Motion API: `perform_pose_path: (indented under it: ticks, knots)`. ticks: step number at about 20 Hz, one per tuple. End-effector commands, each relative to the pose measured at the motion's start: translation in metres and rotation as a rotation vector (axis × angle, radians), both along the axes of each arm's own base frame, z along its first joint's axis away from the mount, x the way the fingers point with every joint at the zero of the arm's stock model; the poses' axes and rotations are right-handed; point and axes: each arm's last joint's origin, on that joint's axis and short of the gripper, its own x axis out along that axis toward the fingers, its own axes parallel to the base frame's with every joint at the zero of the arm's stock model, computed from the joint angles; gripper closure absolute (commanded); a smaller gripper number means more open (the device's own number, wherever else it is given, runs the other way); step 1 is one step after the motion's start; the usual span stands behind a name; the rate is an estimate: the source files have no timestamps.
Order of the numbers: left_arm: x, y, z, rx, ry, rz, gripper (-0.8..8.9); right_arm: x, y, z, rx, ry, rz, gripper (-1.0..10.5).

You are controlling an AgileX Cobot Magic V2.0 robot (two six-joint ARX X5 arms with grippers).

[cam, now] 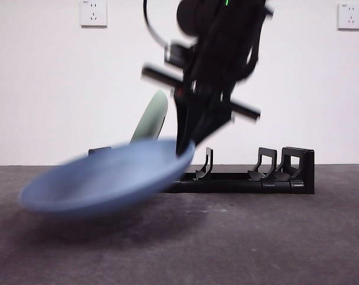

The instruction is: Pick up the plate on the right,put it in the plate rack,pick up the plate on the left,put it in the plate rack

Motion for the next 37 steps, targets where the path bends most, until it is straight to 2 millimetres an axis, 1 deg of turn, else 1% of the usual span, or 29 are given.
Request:
perform_pose_path:
  ticks: [1, 3, 5, 7, 10, 12, 13, 17, 21, 30, 31, 32, 34, 35, 37]
  knots:
    - [-0.003, -0.007, -0.002, 0.081, -0.053, -0.083, 3.41, -0.002, -0.007, 0.042, 0.045, -0.078, 0.026, 9.6]
    - [-0.005, -0.015, -0.004, 0.156, -0.106, -0.13, 3.41, -0.005, -0.015, 0.073, 0.074, -0.099, 0.026, 9.6]
    - [-0.004, -0.024, -0.005, 0.219, -0.163, -0.166, 3.41, -0.007, -0.023, 0.095, 0.094, -0.09, 0.04, 9.6]
    - [0.0, -0.034, -0.007, 0.256, -0.214, -0.183, 3.42, -0.01, -0.027, 0.108, 0.1, -0.071, 0.05, 9.6]
    - [0.009, -0.049, -0.01, 0.299, -0.265, -0.177, 3.46, -0.015, -0.028, 0.12, 0.145, -0.03, 0.084, 9.6]
    - [0.013, -0.056, -0.015, 0.331, -0.267, -0.172, 3.51, -0.017, -0.029, 0.126, 0.16, -0.031, 0.09, 9.6]
    - [0.014, -0.058, -0.017, 0.34, -0.258, -0.178, 3.96, -0.017, -0.029, 0.128, 0.161, -0.033, 0.09, 9.6]
    - [0.015, -0.061, -0.018, 0.336, -0.249, -0.174, 8.2, -0.017, -0.033, 0.129, 0.148, -0.019, 0.082, 9.6]
    - [0.014, -0.061, -0.018, 0.323, -0.242, -0.161, 8.22, -0.017, -0.035, 0.129, 0.147, -0.019, 0.081, 9.6]
    - [0.01, -0.062, -0.019, 0.278, -0.202, -0.205, 8.22, -0.017, -0.035, 0.129, 0.145, -0.025, 0.089, 9.5]
    - [0.01, -0.062, -0.019, 0.271, -0.195, -0.207, 8.22, -0.017, -0.035, 0.129, 0.145, -0.027, 0.09, 9.2]
    - [0.009, -0.062, -0.018, 0.252, -0.182, -0.208, 8.22, -0.016, -0.035, 0.13, 0.143, -0.032, 0.089, 8.6]
    - [0.008, -0.062, -0.018, 0.205, -0.146, -0.209, 8.22, -0.015, -0.04, 0.137, 0.128, -0.073, 0.064, 6.6]
    - [0.008, -0.062, -0.018, 0.186, -0.131, -0.208, 8.22, -0.016, -0.042, 0.143, 0.126, -0.099, 0.059, 5.9]
    - [0.008, -0.064, -0.017, 0.139, -0.106, -0.202, 8.22, -0.02, -0.048, 0.16, 0.124, -0.169, 0.045, 5.7]
